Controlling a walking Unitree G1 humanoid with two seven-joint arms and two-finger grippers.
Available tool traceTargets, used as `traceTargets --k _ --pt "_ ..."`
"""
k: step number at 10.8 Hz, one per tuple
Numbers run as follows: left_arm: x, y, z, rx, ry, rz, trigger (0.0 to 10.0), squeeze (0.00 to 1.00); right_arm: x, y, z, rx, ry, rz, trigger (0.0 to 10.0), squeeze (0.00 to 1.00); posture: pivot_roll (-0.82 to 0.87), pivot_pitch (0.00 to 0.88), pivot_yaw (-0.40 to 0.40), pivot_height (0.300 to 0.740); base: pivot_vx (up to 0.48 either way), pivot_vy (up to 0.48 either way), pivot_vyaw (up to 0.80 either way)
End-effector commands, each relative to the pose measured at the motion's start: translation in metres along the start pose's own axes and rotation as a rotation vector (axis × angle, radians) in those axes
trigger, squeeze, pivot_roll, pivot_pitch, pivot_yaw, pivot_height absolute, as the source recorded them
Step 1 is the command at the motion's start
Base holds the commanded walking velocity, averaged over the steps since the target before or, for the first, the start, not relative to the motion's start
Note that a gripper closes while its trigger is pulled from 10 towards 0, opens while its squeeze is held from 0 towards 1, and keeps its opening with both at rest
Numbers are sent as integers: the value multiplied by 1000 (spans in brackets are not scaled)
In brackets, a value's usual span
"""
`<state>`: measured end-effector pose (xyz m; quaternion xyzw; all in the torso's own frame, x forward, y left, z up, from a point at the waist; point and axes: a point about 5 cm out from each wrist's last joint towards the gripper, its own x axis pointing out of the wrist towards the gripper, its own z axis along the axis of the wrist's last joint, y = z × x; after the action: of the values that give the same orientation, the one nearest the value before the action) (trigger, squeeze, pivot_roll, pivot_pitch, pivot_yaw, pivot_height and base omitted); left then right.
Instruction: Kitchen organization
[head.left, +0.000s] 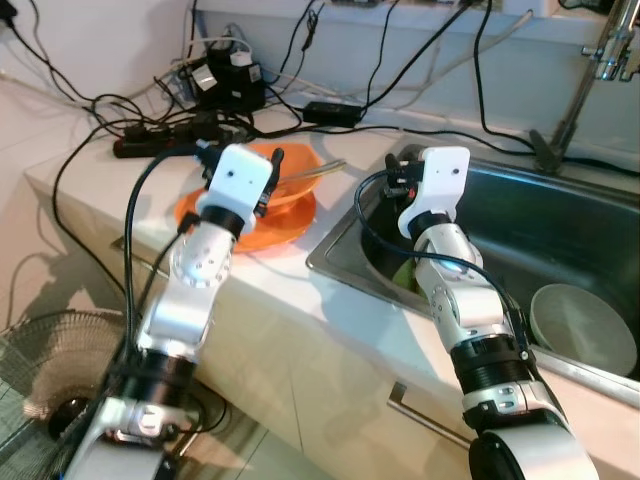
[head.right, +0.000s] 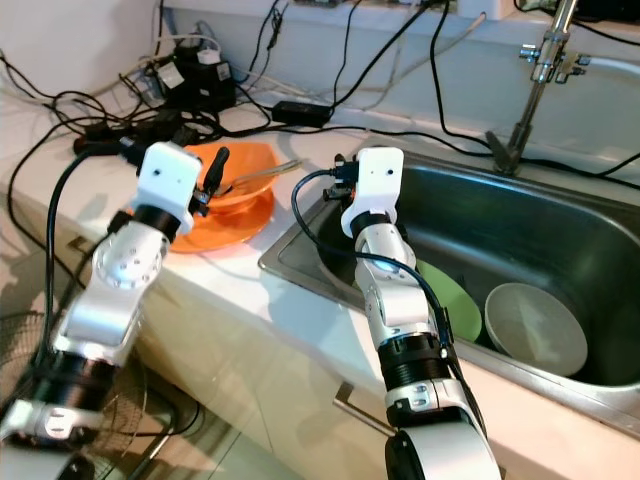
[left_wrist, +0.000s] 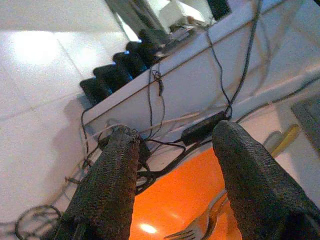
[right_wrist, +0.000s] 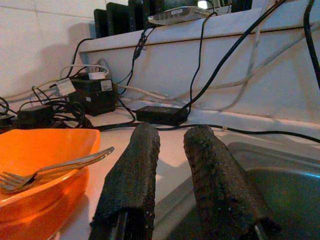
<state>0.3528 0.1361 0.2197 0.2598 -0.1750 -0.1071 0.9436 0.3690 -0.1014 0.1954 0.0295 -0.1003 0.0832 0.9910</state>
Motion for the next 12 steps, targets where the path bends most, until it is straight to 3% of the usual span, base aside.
traceTargets --k 1,3,5,7,9,12 --pt "6 -3 2 99 6 -86 10000 0 1 0 2 7 -1 1 10000 0 174 30 65 740 0 0 0" --pt "11 -7 -5 258 36 -191 10000 0 2 1 1 7 3 0 10000 0 174 28 66 740 0 0 0" --pt "25 -7 -13 360 85 -267 10000 0 1 1 1 9 2 1 10000 0 169 30 67 740 0 0 0" --pt "47 -10 -5 385 78 -291 10000 0 -3 0 0 8 2 -7 10000 0 149 43 75 740 0 0 0" --pt "62 -21 16 339 5 -340 10000 0 -9 -3 -1 6 5 -21 10000 0 128 67 87 740 0 0 0" --pt "70 -32 34 296 -60 -410 10000 0 -16 -4 -3 14 14 -37 10000 0 116 95 102 740 0 0 0"
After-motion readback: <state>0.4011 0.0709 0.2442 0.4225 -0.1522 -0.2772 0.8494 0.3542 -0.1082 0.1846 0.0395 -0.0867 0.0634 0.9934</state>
